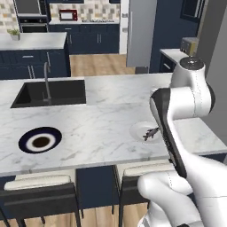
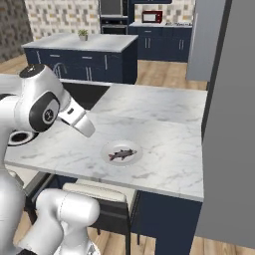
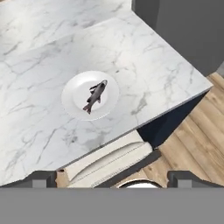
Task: Transport the fish and sweet potato to the fridge. Place the fish on the rack containing meat and place the sweet potato on the rack containing the vegetable, ensuring meats and vegetables are on different racks.
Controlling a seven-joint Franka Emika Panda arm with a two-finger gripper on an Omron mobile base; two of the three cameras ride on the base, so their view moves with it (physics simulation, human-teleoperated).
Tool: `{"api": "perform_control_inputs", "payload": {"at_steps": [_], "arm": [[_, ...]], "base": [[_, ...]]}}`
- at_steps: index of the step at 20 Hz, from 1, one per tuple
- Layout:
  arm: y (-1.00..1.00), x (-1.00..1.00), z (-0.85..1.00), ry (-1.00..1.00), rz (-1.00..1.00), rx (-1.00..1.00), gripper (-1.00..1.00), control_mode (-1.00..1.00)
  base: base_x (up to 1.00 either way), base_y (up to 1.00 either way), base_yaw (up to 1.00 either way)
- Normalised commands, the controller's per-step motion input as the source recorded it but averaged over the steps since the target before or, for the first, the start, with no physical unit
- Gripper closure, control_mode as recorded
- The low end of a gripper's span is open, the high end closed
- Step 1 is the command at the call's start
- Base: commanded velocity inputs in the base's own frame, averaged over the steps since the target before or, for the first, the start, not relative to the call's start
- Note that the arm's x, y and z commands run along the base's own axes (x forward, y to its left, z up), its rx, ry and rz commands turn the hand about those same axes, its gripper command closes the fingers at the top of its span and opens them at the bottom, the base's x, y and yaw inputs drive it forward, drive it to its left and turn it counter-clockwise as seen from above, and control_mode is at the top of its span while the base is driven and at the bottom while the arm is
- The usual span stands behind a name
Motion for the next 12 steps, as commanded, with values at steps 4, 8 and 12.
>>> {"api": "perform_control_inputs", "payload": {"at_steps": [4, 8, 12], "arm": [[-0.56, 0.67, -0.56, 0.17, 0.03, 0.13, -1.0, -1.0], [-0.55, 0.61, -0.65, 0.13, 0.07, 0.13, -1.0, -1.0], [-0.13, 0.63, -0.8, 0.18, 0.0, 0.04, -1.0, -1.0]], "base": [[0.0, 0.0, 0.0], [0.0, 0.0, 0.0], [0.0, 0.0, 0.0]]}}
